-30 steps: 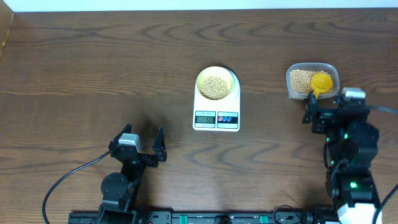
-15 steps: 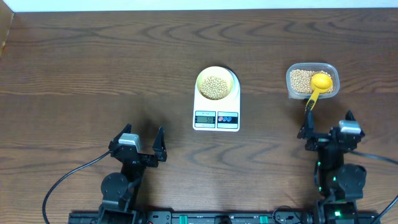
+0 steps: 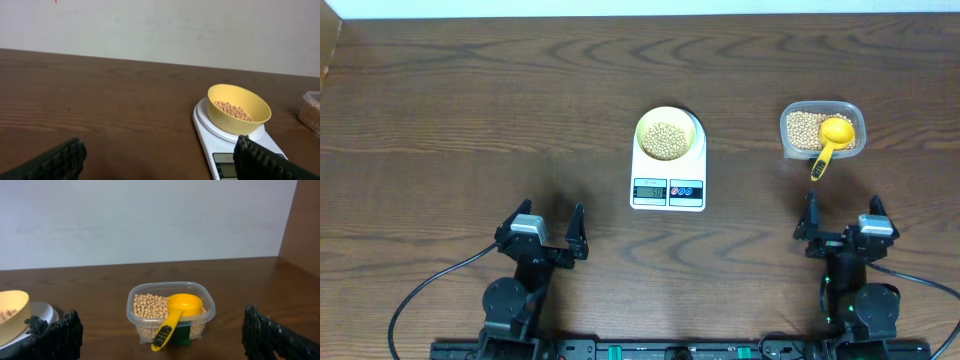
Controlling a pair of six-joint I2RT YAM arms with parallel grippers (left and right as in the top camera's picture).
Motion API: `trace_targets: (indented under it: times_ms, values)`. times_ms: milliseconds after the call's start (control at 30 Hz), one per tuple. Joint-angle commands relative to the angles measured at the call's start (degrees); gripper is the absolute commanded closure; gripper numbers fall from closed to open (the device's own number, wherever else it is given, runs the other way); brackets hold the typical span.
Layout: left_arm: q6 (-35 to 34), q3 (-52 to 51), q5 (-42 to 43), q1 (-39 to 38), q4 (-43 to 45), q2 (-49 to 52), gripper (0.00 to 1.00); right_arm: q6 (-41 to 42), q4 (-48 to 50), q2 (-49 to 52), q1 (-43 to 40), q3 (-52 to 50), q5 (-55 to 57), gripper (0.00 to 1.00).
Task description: Scoop item into bowl and weigh 50g on scale
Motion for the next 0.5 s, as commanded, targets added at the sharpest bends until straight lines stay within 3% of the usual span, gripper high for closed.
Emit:
trace_targets:
  times_ms: [0,467]
  values:
    - [0.8,-0.8,0.7,0.3,-2.3,-0.4,0.04,-0.9,-2.1,-0.7,1.2,-0.1,1.2,0.01]
    - [0.8,-0.8,0.7,0.3,-2.3,-0.4,0.04,-7.5,-4.9,-0.7,1.3,-0.1,-2.5,0.01]
